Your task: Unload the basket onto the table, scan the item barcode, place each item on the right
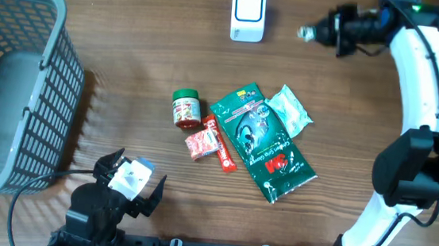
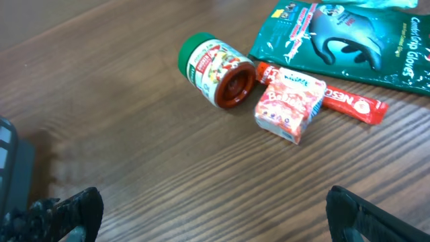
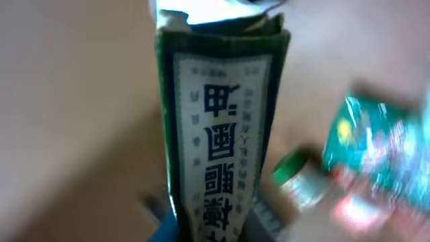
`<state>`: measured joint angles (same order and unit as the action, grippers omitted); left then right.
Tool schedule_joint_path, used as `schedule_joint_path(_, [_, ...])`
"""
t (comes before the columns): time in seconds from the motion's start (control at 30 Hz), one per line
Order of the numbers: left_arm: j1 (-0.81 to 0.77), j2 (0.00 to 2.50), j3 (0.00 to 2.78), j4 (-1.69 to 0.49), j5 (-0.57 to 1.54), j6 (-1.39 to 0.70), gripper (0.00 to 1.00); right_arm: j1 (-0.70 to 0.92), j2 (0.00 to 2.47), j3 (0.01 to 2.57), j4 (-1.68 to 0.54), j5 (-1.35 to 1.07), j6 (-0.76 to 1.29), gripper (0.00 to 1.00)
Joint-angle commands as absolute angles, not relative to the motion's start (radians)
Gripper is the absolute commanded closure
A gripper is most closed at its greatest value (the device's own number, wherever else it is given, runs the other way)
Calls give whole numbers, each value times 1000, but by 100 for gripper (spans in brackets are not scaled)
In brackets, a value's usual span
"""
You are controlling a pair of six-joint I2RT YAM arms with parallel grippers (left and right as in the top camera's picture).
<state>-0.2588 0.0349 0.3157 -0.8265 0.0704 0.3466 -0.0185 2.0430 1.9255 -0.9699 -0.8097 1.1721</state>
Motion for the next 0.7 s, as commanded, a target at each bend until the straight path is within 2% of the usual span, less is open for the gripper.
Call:
schedule_joint_path(0.0, [-253, 30, 308, -825, 69, 360, 0, 107, 2038, 1942, -713, -829, 496, 95])
schedule_joint_path(0.07, [-253, 30, 308, -825, 69, 360, 0, 180, 2039, 1942, -558, -680, 448, 95])
schedule_joint_path(0.13, [-253, 30, 308, -825, 69, 360, 0, 272, 2043, 1942, -471, -463, 499, 96])
schedule_joint_path(0.33, [-253, 30, 308, -825, 69, 360, 0, 308, 2183, 1940, -219, -679, 423, 96])
schedule_joint_path(0.43, [-253, 30, 308, -825, 69, 360, 0, 294, 2320, 1940, -121, -748, 479, 96])
schedule_joint_path(0.5, [-253, 30, 308, -825, 69, 360, 0, 276, 2410, 1940, -62, -757, 603, 96])
schedule_joint_path(0.67, [-253, 30, 308, -825, 69, 360, 0, 253, 2433, 1940, -56, -708, 633, 96])
